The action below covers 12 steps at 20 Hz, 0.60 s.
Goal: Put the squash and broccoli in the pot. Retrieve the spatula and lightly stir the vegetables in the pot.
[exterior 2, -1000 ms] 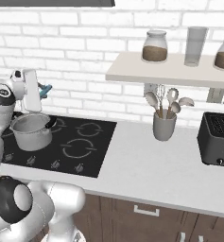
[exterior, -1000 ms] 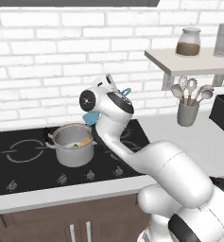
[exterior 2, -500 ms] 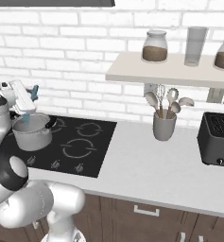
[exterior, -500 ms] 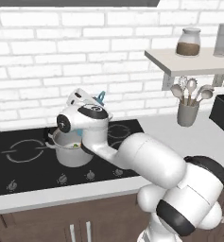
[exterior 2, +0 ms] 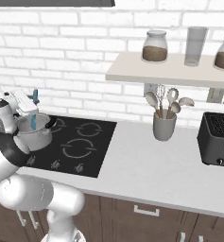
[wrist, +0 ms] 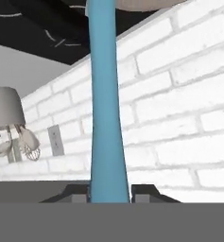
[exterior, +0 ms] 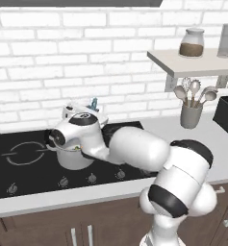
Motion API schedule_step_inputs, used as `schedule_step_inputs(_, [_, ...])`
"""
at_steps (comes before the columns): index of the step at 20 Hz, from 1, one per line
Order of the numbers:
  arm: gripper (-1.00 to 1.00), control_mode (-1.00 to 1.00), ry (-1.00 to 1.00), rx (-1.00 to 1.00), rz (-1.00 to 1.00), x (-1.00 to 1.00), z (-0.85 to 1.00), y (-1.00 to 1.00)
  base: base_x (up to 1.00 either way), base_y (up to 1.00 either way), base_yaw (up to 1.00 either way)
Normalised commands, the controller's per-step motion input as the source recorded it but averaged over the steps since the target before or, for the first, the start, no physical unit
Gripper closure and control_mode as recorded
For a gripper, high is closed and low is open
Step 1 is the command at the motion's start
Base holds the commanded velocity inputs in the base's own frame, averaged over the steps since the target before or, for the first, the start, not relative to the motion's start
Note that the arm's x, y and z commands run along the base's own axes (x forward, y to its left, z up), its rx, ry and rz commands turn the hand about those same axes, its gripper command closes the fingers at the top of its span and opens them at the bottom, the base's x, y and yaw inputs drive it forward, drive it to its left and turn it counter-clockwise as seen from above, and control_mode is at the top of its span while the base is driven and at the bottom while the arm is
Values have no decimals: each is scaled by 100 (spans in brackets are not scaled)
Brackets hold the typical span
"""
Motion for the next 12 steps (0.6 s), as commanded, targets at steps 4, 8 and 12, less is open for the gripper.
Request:
schedule_step_inputs(4, [100,-100,2,-22,4,21,-36,3,0,0,0])
schedule_step_inputs(8, [100,-100,0,-20,4,11,-37,20,0,0,0])
schedule_step_inputs(12, [100,-100,0,-18,5,1,-57,26,0,0,0])
